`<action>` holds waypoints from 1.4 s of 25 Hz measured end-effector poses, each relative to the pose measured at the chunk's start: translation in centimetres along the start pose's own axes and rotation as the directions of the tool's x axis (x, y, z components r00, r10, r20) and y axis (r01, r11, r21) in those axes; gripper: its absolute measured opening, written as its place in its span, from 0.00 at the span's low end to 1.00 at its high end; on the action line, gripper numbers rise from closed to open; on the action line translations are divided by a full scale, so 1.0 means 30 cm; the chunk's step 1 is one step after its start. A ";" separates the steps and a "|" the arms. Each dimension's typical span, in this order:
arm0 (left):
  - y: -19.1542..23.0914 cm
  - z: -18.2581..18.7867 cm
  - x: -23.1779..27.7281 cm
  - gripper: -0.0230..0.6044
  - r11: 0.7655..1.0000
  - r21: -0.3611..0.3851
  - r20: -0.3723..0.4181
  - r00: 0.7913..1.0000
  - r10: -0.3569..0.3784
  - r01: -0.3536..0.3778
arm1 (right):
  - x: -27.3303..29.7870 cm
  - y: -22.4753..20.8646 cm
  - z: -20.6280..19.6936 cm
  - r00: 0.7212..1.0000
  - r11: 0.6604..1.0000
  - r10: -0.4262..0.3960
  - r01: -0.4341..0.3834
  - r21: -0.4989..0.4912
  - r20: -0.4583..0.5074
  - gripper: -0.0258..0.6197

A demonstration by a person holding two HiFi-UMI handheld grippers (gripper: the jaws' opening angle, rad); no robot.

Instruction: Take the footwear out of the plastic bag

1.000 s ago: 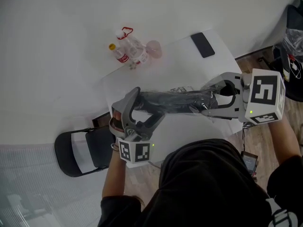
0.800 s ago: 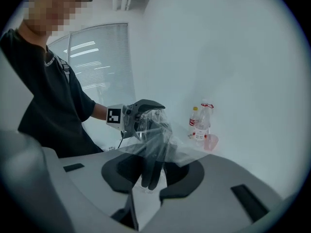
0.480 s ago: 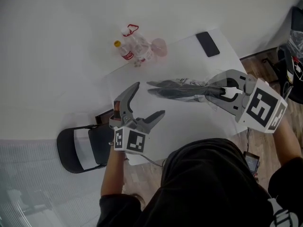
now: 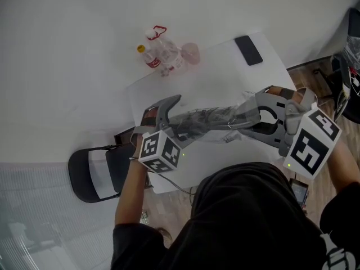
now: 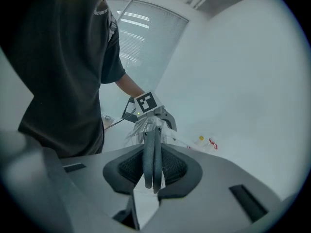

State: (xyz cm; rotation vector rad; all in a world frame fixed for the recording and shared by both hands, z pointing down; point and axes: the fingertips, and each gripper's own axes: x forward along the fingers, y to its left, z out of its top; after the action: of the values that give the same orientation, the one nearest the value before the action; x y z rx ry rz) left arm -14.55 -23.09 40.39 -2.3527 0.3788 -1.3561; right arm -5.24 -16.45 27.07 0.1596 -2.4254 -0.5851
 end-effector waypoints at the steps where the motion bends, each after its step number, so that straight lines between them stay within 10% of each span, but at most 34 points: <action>1: -0.011 0.000 0.005 0.94 1.000 0.013 -0.010 1.000 -0.012 0.013 | 0.000 -0.001 0.005 1.000 1.000 0.001 -0.001 -0.015 0.004 0.16; 2: -0.019 0.001 0.006 0.88 1.000 0.028 -0.017 1.000 -0.011 0.011 | -0.001 -0.002 0.008 1.000 1.000 0.001 -0.001 -0.023 0.008 0.16; 4: -0.022 0.008 0.004 0.35 0.998 0.059 -0.017 1.000 0.026 -0.024 | -0.009 -0.001 0.012 1.000 1.000 -0.001 0.001 -0.024 0.017 0.16; 5: -0.023 0.010 0.002 0.28 0.997 0.062 -0.016 0.999 0.038 -0.037 | -0.011 -0.001 0.012 1.000 1.000 -0.003 0.003 -0.022 0.019 0.16; 35: -0.064 -0.050 0.004 0.25 0.997 -0.080 -0.060 0.998 0.016 -0.021 | -0.080 -0.012 -0.085 0.998 0.994 -0.047 0.044 -0.099 -0.031 0.17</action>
State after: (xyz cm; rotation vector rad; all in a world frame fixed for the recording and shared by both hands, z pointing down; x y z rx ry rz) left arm -15.72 -21.74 42.04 -2.3718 0.4795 -1.4292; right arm -1.79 -17.09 27.37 0.1820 -2.3606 -0.7149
